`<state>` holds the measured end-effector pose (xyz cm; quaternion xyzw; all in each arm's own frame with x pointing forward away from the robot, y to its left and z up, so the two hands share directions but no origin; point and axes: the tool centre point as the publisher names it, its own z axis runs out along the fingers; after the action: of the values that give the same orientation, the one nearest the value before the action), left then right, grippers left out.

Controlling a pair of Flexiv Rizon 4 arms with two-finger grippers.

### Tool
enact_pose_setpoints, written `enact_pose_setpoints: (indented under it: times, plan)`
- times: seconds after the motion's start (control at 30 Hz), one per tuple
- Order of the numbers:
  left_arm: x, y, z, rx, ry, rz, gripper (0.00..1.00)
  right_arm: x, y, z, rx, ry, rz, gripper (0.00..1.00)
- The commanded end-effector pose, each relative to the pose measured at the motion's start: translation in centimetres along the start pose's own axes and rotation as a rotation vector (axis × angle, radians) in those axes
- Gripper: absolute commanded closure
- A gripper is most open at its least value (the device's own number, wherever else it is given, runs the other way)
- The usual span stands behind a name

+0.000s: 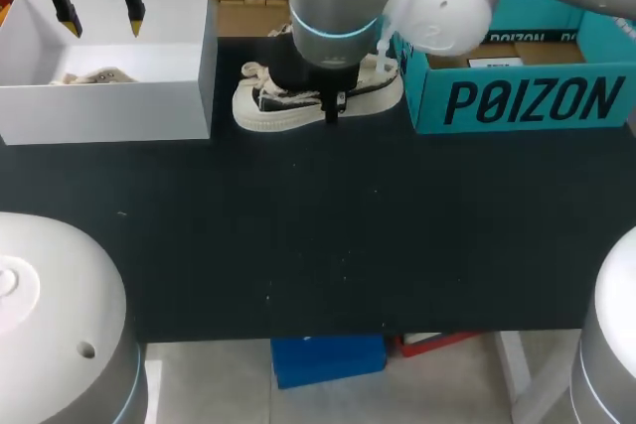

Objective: Take the shoe out of the shoebox, open the shoe tongue, remove and reinsert the insole, then place the shoe into the shoebox

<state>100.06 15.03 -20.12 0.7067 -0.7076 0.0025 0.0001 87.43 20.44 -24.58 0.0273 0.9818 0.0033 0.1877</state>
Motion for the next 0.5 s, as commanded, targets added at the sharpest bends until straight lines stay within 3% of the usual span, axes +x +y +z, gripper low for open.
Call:
enact_pose_setpoints:
  times: [0.03,0.5]
  plan:
    - [0.0,0.0,-0.1,-0.002,-0.002,0.000,0.00,1.5,2.9,2.7,-0.003,0.005,-0.008,1.00]
    - [0.0,0.0,-0.1,-0.002,-0.002,0.000,0.00,8.4,4.4,9.2,-0.098,0.059,-0.070,1.00]
